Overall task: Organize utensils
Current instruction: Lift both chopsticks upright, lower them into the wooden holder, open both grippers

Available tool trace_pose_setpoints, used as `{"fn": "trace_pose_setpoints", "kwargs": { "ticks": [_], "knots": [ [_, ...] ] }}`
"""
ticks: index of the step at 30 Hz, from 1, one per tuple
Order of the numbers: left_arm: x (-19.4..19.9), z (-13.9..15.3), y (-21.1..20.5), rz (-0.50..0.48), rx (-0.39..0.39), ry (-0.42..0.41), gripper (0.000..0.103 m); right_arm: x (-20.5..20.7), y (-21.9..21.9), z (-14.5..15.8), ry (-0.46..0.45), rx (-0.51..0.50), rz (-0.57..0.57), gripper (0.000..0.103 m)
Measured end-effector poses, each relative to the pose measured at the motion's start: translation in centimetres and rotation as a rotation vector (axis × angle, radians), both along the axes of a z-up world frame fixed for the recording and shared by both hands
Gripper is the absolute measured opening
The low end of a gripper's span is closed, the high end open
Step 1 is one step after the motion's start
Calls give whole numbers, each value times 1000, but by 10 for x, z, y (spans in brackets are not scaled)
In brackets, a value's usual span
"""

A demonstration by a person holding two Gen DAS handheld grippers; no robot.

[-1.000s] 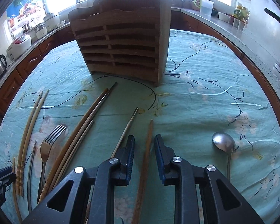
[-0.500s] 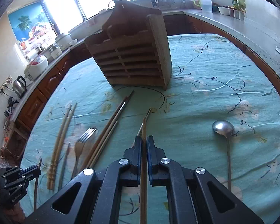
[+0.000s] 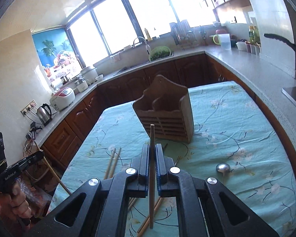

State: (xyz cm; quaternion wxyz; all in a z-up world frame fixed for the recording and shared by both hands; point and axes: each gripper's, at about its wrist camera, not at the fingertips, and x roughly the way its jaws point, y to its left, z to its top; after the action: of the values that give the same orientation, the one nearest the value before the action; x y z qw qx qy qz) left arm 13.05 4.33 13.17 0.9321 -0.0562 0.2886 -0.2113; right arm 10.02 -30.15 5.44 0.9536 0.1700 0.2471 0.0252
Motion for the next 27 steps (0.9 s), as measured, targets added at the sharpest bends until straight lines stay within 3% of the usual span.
{"fn": "trace_pose_setpoints", "kwargs": {
  "ticks": [8,16,27],
  "knots": [
    [5,0,4,4,-17,-51,4,11,-3,25,-38,-39,-13,5],
    [44,0,-14,8,-33,-92,4,28,-12,31,-50,-43,-31,5],
    [113,27,-51,15,-61,-221,4,66,-44,84,-163,-46,-105,5]
  ]
}}
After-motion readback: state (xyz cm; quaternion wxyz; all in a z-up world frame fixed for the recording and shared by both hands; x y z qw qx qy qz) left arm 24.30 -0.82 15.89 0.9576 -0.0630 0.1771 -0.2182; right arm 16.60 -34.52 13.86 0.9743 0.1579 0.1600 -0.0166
